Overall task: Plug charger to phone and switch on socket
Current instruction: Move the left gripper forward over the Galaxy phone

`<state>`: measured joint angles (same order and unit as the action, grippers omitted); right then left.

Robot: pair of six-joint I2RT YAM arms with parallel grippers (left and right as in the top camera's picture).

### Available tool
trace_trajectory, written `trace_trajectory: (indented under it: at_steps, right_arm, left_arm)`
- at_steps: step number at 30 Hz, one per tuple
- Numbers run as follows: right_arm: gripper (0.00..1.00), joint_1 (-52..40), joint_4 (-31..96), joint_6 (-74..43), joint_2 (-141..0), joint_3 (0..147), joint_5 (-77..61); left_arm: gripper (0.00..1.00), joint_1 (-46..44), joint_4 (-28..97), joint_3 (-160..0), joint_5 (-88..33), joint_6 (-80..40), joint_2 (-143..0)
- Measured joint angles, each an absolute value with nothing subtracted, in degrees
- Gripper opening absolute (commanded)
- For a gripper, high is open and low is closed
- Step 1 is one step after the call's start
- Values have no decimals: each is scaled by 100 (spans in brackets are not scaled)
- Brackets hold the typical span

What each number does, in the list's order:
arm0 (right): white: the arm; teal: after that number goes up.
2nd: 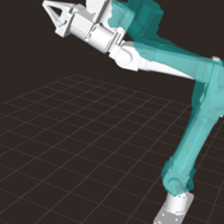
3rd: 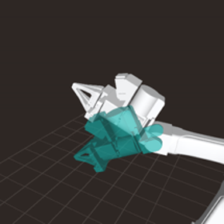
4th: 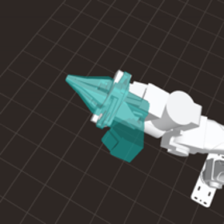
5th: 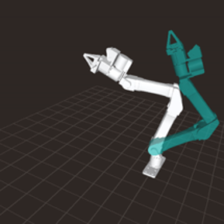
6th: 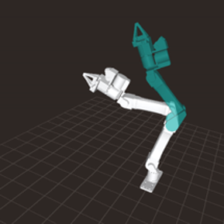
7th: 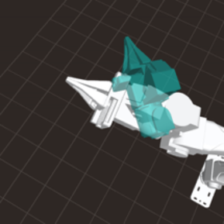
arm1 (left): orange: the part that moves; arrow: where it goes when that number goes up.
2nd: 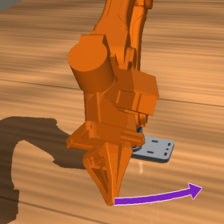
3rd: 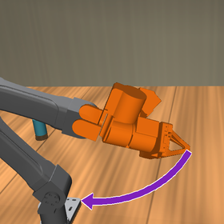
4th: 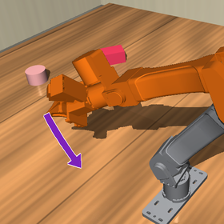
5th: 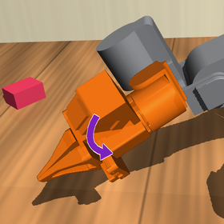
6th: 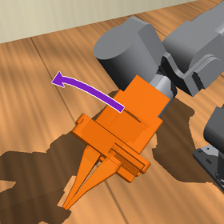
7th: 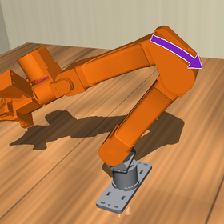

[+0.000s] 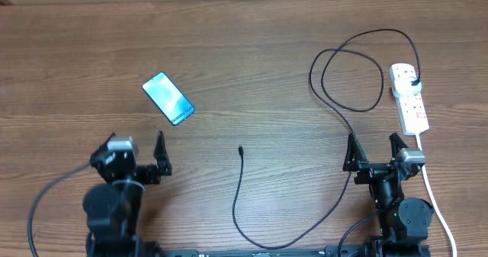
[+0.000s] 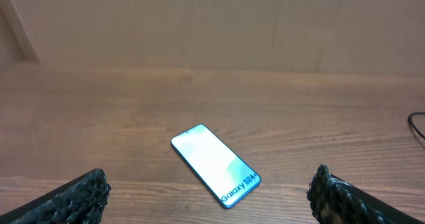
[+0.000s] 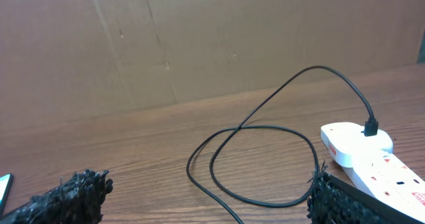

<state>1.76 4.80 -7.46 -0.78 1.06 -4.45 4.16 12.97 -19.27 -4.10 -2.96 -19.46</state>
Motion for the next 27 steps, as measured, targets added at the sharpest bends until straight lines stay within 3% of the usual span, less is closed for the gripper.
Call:
trace_trajectory:
  at_steps: [16,27]
  right_arm:
    - [100,178,478,-749,-73,106,-445]
    - [100,178,475,-746,-73,106,-447]
  left_arm:
    - [100,416,4119,-6757,-609,-711,-6928]
    - [100,416,4346,-7168,-1638,-967,-8195]
